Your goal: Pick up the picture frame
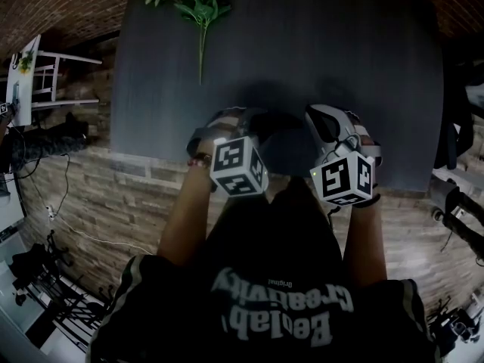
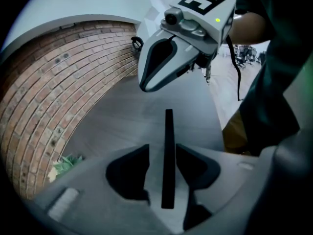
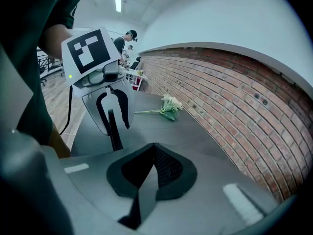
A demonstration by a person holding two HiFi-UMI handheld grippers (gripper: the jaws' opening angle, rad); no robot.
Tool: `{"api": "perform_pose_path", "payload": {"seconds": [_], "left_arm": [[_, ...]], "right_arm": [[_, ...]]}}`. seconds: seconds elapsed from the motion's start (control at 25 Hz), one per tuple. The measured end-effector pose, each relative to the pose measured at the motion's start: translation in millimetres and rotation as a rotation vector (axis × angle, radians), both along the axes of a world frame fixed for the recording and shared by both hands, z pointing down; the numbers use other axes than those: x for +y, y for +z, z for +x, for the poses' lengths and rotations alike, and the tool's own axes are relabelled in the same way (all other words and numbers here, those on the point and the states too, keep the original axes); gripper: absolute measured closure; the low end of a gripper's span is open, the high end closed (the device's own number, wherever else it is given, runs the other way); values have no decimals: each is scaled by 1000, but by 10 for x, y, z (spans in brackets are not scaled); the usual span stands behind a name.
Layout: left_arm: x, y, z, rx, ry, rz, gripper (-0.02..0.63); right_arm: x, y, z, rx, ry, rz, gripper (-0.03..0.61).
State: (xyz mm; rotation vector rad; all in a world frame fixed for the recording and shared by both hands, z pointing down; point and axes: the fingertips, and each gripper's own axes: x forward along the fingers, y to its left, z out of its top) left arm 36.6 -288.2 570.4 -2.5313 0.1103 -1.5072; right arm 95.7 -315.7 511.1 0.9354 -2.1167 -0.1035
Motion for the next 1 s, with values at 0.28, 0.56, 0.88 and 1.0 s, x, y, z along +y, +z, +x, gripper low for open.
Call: {"api": "perform_pose_path", "payload": {"seconds": [0.28,0.56,0.88,1.0], "left_arm": [[-18,131,12,-16,-2,-41,446],[-4,252,-3,-42,8,-66,448],[-6,318,12,-40,2,-88,448],[-47,343,-17,-49,-28,-54,557]], "right_arm": [[-54,43,48,3,7,-11,572],[-88,90,73,1,9,-19,572],[-94,130,52,3,8,-27,572],[-76,129,46,6,7,-27,572]]}}
